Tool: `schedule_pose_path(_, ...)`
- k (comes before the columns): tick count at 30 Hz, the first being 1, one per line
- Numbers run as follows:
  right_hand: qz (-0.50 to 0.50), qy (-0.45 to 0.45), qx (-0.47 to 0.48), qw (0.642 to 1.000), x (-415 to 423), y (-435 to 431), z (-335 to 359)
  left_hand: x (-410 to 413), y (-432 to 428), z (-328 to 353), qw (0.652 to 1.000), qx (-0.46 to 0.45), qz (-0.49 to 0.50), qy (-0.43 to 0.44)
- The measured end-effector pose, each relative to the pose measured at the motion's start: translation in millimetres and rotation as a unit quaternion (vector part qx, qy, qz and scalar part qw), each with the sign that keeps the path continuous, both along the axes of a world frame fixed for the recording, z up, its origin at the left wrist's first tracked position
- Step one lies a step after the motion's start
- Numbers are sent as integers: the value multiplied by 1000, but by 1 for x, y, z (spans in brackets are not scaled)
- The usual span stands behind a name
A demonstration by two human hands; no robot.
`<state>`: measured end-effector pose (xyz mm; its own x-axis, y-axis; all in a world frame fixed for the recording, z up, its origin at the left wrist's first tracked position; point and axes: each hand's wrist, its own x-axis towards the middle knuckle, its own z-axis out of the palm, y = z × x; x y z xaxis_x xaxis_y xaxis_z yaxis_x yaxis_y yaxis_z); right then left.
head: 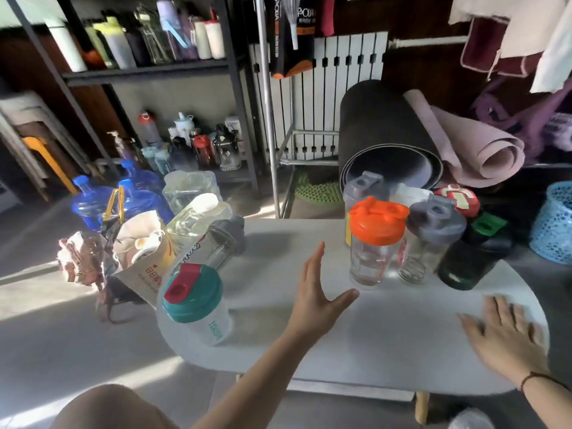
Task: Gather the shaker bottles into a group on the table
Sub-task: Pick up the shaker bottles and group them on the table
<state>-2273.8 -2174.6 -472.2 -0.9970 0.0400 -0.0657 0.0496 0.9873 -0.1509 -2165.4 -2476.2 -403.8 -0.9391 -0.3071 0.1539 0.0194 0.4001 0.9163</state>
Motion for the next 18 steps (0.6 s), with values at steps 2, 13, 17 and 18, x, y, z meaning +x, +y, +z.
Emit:
schedule_pose_path(2,-22,-11,-33,999,20,-13,-1,5,-8,-1,1000,11,9,-2)
schedule_pose_path(13,180,63,-216,958,135,-136,-6,29,-1,84,996,47,14,75)
schedule_pose_path(17,278,-78,-401,869,159,-231,27,50,-37,157,998,-21,-1,51)
schedule_pose_path(18,287,-116,-431,848,161,-253,35,54,-53,174,999,-40,-10,35)
